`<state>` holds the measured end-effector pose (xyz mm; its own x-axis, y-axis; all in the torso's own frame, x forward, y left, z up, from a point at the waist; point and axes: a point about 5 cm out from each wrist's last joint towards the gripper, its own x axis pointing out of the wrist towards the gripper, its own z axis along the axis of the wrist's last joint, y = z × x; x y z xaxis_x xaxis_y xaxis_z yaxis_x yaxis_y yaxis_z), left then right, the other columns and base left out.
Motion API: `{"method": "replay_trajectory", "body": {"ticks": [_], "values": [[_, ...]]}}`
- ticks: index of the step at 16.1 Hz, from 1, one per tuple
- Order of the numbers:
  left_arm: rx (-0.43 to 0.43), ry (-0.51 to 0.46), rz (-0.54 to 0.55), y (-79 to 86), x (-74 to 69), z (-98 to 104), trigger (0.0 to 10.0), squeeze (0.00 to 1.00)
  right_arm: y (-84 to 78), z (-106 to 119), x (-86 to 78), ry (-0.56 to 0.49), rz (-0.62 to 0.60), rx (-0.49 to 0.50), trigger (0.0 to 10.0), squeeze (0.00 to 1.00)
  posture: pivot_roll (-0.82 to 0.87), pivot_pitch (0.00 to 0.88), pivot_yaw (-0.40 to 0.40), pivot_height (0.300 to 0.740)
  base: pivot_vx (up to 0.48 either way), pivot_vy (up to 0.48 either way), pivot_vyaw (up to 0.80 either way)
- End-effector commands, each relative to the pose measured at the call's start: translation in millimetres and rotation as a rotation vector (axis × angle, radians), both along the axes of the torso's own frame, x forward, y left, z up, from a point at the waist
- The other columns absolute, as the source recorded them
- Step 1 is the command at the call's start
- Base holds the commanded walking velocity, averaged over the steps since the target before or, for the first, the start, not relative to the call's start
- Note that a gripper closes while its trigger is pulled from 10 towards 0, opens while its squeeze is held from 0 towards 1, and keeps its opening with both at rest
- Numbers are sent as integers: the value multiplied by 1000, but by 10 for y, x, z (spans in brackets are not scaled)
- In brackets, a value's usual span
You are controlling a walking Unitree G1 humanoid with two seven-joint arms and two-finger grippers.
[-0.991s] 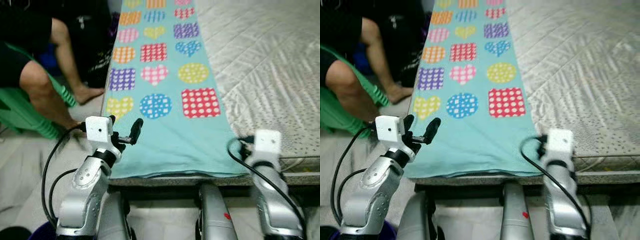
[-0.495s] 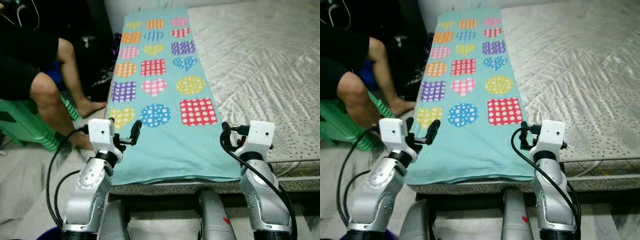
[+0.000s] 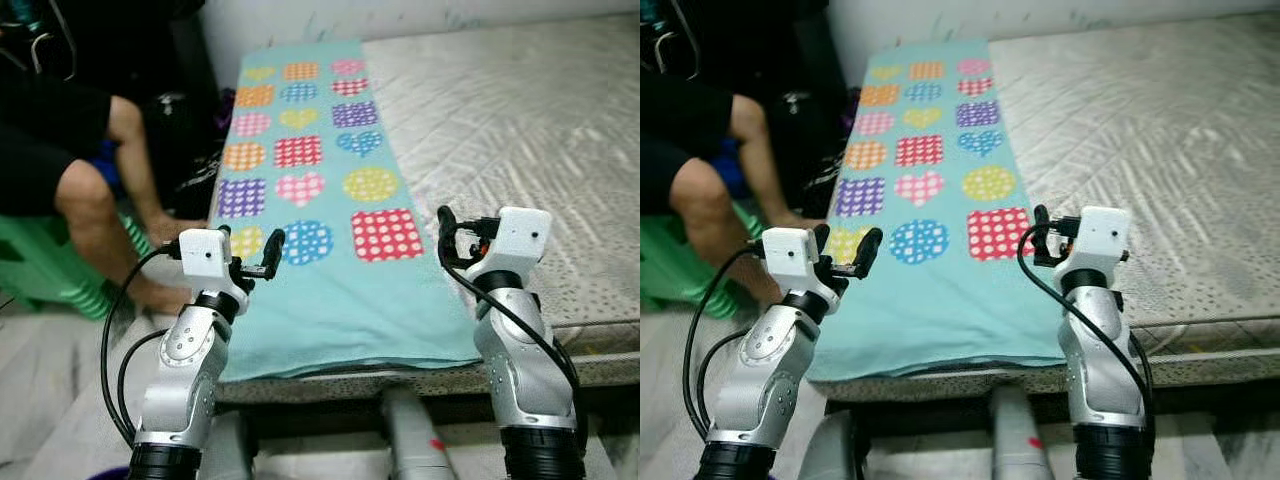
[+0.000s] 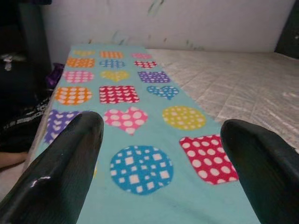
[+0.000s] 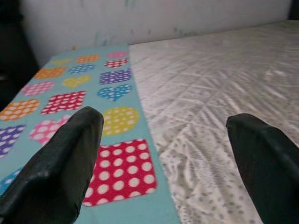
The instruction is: Clean up the room
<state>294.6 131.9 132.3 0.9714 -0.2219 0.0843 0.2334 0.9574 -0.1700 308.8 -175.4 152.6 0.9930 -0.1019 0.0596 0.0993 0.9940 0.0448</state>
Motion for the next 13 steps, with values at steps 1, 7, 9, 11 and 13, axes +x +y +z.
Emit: {"method": "replay_trajectory", "body": {"ticks": [1, 7, 9, 11, 13], "values": [[14, -14, 22, 50, 27, 24, 10000, 0, 51, 43, 37, -20, 20, 8, 10000, 0, -220, 0, 95, 613, 0, 0, -419], [12, -29, 11, 30, 59, 16, 10000, 0, 34, 50, 100, -33, 23, -5, 10000, 0, -226, 0, 93, 669, 0, 0, 0], [8, -32, 8, 10, 58, 11, 10000, 0, 29, 50, 110, -36, 24, -6, 10000, 0, -226, 0, 87, 698, 0, 0, 0], [4, -33, 8, 0, 59, 5, 10000, 0, 27, 47, 114, -37, 24, -7, 10000, 0, -226, 0, 84, 722, 0, 0, 0], [0, -33, 9, -8, 61, 2, 10000, 0, 24, 53, 122, -39, 24, -8, 10000, 0, -228, 0, 81, 740, 0, 0, 0]]}}
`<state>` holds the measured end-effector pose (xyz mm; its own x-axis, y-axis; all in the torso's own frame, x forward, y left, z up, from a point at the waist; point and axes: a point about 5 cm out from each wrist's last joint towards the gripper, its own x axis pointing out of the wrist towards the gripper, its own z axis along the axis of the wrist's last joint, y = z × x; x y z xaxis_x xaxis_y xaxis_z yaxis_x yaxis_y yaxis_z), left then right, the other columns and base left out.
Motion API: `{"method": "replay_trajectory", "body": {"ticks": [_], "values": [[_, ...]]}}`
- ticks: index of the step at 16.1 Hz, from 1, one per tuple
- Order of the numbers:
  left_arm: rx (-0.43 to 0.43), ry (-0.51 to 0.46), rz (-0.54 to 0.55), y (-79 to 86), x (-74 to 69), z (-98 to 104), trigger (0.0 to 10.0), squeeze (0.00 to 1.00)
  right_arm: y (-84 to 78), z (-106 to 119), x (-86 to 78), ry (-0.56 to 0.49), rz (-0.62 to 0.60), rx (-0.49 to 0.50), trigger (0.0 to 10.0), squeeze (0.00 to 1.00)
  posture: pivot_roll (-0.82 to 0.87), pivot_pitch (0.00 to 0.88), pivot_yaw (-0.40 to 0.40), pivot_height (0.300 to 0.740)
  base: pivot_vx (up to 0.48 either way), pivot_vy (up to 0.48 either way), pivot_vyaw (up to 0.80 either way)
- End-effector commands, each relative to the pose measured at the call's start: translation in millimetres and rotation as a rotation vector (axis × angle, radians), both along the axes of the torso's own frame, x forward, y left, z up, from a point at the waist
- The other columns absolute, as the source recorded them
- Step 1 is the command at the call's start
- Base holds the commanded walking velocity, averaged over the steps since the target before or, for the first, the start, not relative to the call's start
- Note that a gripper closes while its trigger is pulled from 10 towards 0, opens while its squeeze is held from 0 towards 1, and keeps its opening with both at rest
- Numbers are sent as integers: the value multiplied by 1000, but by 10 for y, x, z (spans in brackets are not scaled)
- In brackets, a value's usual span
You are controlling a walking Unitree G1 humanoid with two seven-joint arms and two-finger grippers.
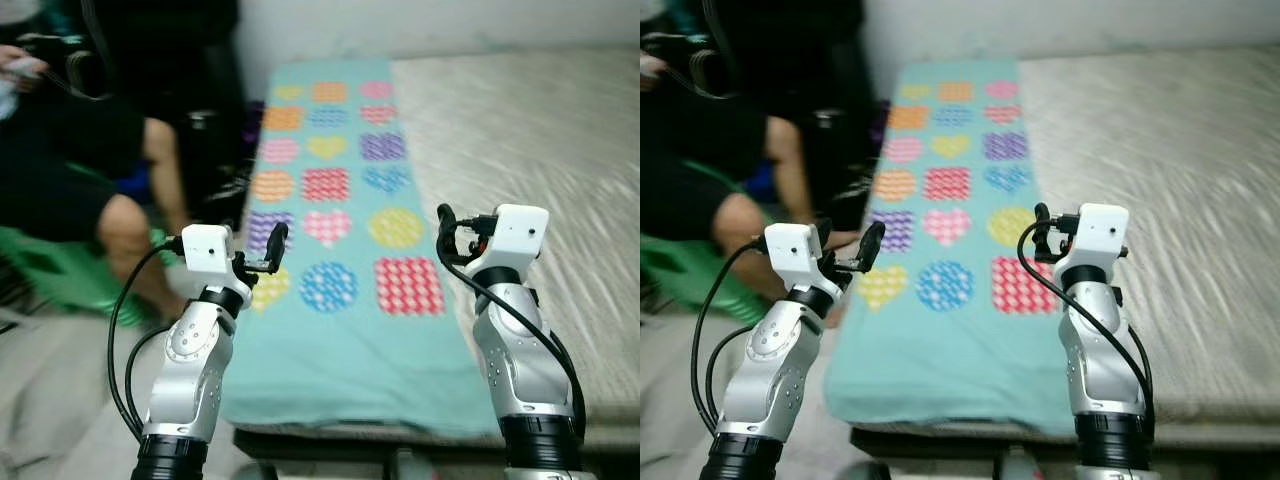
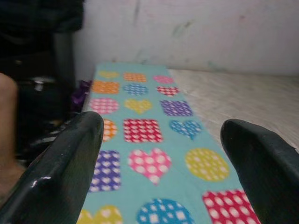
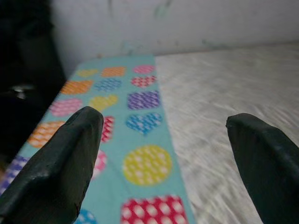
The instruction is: Clean up the room
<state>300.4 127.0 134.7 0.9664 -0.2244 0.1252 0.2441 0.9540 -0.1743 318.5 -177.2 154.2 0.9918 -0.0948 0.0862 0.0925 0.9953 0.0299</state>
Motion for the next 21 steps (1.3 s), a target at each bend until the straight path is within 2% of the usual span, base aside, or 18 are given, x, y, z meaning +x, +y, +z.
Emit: {"method": "replay_trajectory", "body": {"ticks": [1, 5, 8, 12, 15, 19, 21], "values": [[12, 5, 14, 39, 3, -23, 10000, 0, 42, 41, 27, -15, 19, 8, 10000, 0, -228, 0, 81, 740, 0, 0, 0], [10, 6, 15, 36, 12, -28, 10000, 0, 18, 24, 27, -10, 9, -1, 10000, 0, -231, 0, 80, 740, 0, 0, 0], [34, 39, 32, 20, 18, -103, 10000, 0, -9, -34, 28, 12, -20, 1, 10000, 0, -232, 0, 86, 740, 0, 0, 0], [22, 28, 17, -34, 40, -88, 10000, 0, 19, -26, 76, 8, -34, -2, 10000, 0, -234, 0, 85, 740, 0, 0, 0], [19, 28, 27, -28, 42, -94, 10000, 0, -33, -59, 87, 30, -68, -57, 10000, 0, -234, 0, 81, 740, 0, 0, 0], [12, 19, 13, -40, 51, -77, 10000, 0, 13, -11, 98, -8, -40, -36, 10000, 0, -234, 0, 82, 740, 0, 0, 0], [8, 13, 2, -56, 49, -65, 10000, 0, 5, 18, 124, -10, -51, -57, 10000, 0, -234, 0, 83, 740, 0, 0, 0]]}}
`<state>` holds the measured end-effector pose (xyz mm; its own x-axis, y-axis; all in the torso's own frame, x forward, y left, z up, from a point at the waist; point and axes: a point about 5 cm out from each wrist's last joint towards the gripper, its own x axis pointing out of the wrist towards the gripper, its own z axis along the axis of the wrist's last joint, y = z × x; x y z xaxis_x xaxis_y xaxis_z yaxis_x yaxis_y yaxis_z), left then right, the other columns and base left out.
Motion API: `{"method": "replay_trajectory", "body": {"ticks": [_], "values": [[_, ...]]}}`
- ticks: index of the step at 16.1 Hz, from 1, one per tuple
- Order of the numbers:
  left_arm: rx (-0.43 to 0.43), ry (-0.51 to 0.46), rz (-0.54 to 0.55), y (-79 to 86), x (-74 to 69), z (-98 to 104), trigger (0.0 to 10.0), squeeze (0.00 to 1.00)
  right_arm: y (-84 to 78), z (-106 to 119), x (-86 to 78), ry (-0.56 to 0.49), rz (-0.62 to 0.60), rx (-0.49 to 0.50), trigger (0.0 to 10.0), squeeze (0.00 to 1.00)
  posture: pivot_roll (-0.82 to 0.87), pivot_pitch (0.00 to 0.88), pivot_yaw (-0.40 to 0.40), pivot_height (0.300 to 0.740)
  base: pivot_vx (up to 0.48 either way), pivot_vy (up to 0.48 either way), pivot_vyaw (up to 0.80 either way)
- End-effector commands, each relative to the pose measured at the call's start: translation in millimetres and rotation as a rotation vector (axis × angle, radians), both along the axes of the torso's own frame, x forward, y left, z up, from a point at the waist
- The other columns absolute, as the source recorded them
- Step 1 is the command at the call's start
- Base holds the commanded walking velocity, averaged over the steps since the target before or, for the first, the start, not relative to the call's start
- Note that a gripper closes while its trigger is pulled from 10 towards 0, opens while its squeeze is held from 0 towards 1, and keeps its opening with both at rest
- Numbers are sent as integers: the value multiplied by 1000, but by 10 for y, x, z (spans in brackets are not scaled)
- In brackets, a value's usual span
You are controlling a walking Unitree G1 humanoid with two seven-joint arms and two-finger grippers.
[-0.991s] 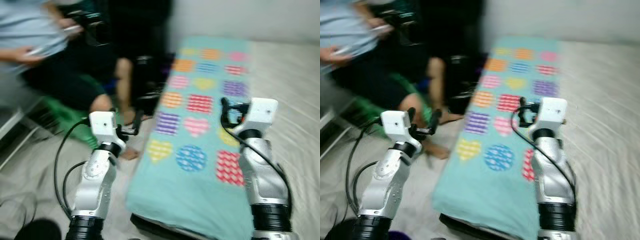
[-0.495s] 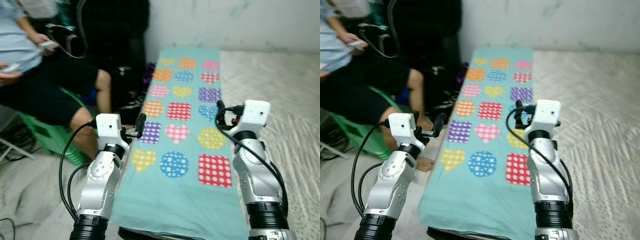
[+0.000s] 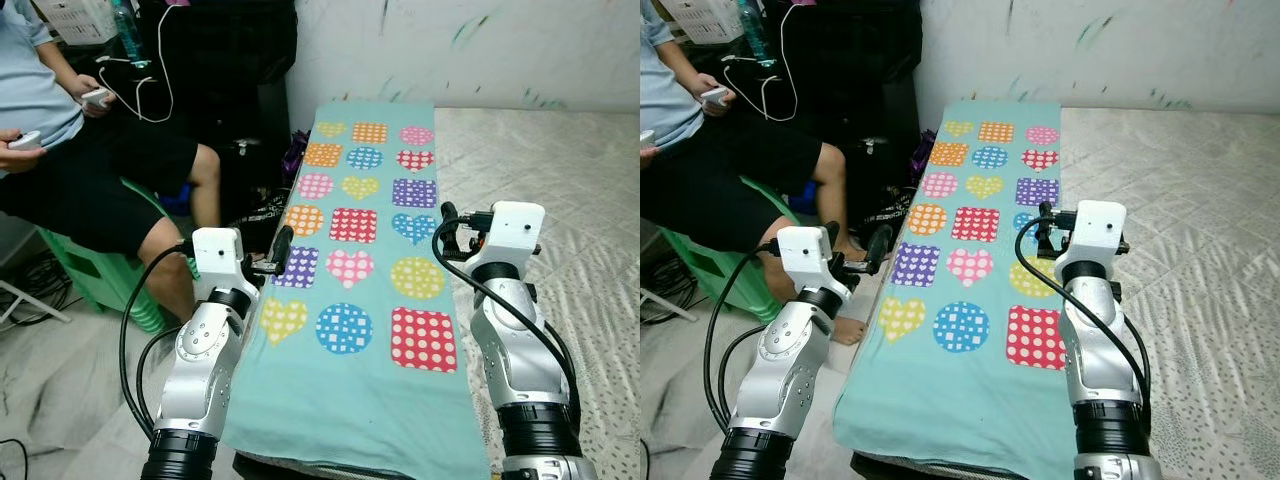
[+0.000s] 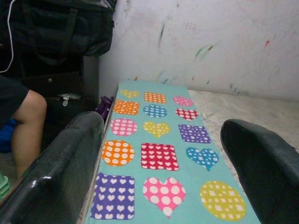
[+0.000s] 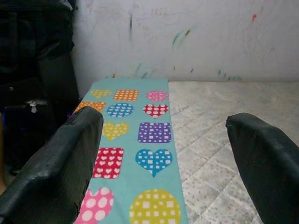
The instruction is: Clean up the room
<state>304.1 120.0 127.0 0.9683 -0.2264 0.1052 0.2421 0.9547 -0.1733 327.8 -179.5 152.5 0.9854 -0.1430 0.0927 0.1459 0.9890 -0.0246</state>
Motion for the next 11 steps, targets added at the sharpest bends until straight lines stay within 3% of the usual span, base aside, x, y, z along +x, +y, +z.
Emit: {"method": "replay_trajectory", "body": {"ticks": [1, 10, 11], "values": [[2, -6, 4, 16, 13, 12, 10000, 0, 21, 34, 36, -10, 2, 2, 10000, 0, -233, 0, 82, 740, 0, 0, 0], [8, 13, 20, 24, 9, -15, 10000, 0, 61, -5, 13, -3, 21, -44, 10000, 0, -232, 0, 73, 740, 0, 0, 0], [8, 13, 17, 20, 8, -15, 10000, 0, 63, 3, 15, -8, 28, -52, 10000, 0, -231, 0, 72, 740, 0, 0, 800]]}}
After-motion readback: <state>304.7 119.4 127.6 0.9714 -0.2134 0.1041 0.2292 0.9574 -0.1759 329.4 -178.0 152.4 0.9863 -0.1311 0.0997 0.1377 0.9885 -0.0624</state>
